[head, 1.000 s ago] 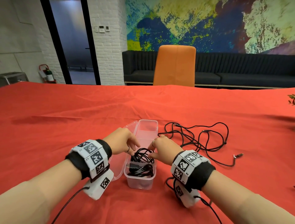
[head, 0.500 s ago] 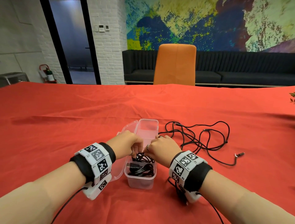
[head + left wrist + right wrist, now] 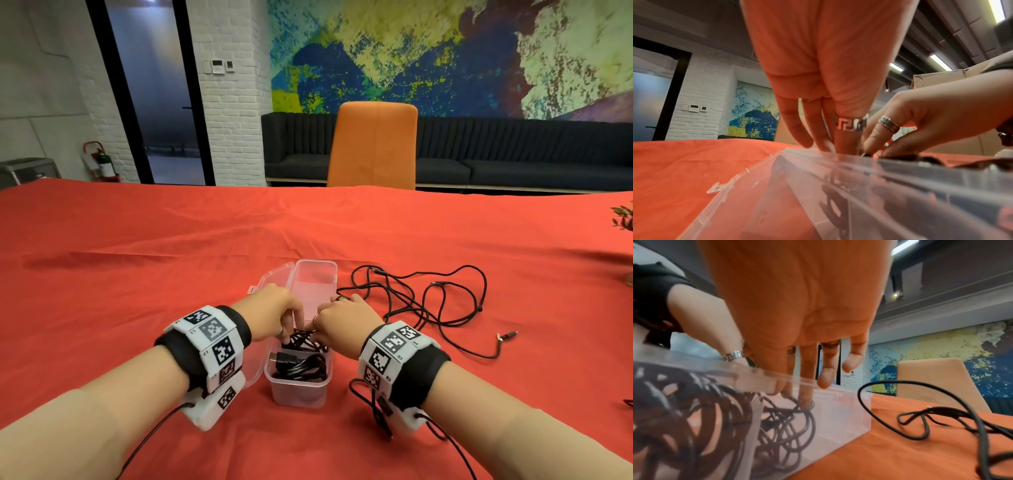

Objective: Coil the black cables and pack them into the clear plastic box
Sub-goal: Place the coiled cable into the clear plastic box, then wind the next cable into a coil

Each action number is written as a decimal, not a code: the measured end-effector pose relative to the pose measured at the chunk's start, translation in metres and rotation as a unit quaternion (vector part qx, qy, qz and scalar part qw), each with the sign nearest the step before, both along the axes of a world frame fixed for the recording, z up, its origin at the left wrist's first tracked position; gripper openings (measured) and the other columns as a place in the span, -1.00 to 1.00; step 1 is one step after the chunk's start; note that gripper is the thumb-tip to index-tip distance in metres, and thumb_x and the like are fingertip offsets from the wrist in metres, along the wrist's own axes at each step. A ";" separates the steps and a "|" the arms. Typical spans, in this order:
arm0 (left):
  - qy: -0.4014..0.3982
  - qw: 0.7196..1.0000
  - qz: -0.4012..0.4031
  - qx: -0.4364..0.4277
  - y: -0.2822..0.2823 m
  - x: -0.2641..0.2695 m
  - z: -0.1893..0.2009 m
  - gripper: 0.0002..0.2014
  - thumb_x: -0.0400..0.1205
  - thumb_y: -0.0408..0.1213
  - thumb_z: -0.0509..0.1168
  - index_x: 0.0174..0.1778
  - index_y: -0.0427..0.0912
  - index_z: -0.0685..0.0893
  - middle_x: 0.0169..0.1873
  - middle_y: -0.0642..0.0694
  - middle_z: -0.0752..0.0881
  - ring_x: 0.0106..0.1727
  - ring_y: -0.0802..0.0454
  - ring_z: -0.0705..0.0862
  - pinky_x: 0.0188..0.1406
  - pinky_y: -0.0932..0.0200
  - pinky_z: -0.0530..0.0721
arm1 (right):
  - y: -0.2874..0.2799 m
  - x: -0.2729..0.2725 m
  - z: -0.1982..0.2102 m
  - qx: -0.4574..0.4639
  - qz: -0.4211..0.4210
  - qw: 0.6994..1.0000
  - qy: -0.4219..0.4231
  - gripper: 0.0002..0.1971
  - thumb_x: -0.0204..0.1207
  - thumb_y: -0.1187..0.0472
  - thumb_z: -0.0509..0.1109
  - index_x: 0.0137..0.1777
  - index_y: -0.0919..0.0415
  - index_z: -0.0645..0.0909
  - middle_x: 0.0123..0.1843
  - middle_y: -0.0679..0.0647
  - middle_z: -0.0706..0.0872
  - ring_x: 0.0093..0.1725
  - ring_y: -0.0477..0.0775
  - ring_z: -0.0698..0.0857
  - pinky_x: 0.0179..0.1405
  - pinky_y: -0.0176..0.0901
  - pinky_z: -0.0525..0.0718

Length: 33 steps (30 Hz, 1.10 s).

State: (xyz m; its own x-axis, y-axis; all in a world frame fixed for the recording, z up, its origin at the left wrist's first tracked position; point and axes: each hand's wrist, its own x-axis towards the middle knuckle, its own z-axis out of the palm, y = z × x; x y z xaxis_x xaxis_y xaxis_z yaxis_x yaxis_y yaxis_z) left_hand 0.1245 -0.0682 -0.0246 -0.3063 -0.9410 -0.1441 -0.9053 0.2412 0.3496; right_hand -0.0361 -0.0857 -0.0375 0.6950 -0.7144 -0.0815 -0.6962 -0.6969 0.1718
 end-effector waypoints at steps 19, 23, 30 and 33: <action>-0.018 0.999 0.048 -0.003 0.026 -0.019 0.034 -0.59 0.59 -0.15 0.33 0.38 -0.01 0.56 0.27 -0.01 0.65 0.01 0.14 0.55 0.03 0.33 0.43 | 0.022 -0.064 0.023 0.141 -0.114 0.946 -0.270 -0.70 0.59 0.13 0.25 0.31 0.00 0.58 0.15 -0.01 0.71 0.08 -0.01 0.65 0.19 -0.14 0.56; 0.041 0.998 0.039 -0.019 0.034 -0.050 0.040 -0.63 0.59 -0.13 0.34 0.33 0.00 0.60 0.19 0.02 0.66 -0.05 0.15 0.59 -0.06 0.32 0.46 | 0.024 -0.100 0.032 0.136 -0.178 0.938 -0.265 -0.71 0.66 0.11 0.14 0.24 0.17 0.58 0.20 0.16 0.70 0.18 0.14 0.63 0.19 -0.10 0.52; 0.082 0.996 0.021 -0.010 0.030 -0.109 0.033 -0.68 0.57 -0.14 0.37 0.26 -0.02 0.63 0.13 -0.02 0.70 -0.01 0.12 0.58 0.05 0.26 0.53 | -0.010 -0.185 0.014 0.128 -0.343 0.922 -0.129 -0.63 0.63 0.10 0.19 0.33 0.29 0.51 0.34 0.26 0.62 0.34 0.22 0.57 0.21 -0.13 0.49; 0.040 0.999 -0.001 0.011 0.027 -0.129 0.026 -0.62 0.58 -0.10 0.35 0.32 -0.04 0.59 0.20 -0.05 0.68 0.09 0.06 0.60 0.17 0.24 0.52 | -0.006 -0.193 0.003 0.169 -0.300 0.937 -0.062 -0.53 0.60 0.03 0.25 0.47 0.17 0.40 0.44 0.15 0.53 0.42 0.14 0.50 0.31 -0.20 0.41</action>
State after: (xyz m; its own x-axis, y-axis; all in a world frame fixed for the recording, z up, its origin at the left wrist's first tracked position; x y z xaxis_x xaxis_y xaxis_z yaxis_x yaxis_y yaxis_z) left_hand -0.0043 -0.0417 0.0012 -0.3189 -0.9375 -0.1394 -0.8738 0.2339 0.4264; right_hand -0.2295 -0.0920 -0.0343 0.1950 -0.9276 -0.3185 -0.9802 -0.1731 -0.0959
